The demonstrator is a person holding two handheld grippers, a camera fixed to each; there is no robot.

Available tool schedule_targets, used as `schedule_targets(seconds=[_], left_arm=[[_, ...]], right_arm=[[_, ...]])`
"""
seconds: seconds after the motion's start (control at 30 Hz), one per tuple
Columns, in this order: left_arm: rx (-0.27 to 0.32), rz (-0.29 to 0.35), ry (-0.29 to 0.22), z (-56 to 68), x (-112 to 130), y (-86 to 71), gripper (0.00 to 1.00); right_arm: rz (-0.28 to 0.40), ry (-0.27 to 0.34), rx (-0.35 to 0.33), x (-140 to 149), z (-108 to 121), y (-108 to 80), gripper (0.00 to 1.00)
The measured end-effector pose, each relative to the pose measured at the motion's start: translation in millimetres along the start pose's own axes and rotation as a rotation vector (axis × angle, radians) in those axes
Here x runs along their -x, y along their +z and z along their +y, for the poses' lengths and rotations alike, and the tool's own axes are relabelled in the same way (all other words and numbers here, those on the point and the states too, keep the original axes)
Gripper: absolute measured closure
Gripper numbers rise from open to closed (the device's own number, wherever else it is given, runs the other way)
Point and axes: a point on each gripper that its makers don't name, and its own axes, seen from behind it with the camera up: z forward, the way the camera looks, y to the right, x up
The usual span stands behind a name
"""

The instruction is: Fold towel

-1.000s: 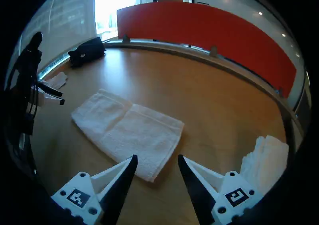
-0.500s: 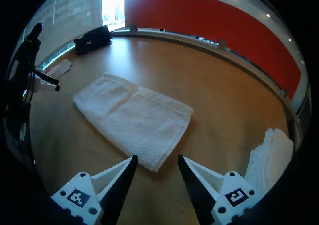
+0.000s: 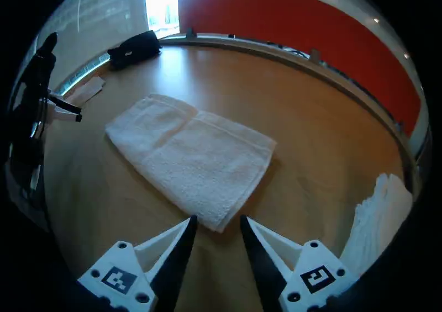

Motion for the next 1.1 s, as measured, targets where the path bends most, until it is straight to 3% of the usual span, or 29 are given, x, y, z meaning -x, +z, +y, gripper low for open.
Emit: schedule_targets(seconds=[0.27, 0.47, 0.7, 1.1], left_arm=[[0.003, 0.001, -0.001, -0.9, -1, -0.6, 0.07], [0.006, 0.002, -0.001, -0.2, 0, -0.5, 0.07], [0.006, 0.002, 0.002, -1.0, 0, -0.5, 0.07], [0.004, 0.002, 0.002, -4.1, 2, -3.8, 0.07]], right_arm=[[-0.023, -0.026, -0.018, 4, 0, 1.2, 0.49], [-0.046, -0.042, -0.020, 10, 1, 3.3, 0.75], [-0.041, -0.033, -0.025, 10, 0, 2.9, 0.95], [0.006, -0.037, -0.013, -11, -3, -5.2, 0.97]])
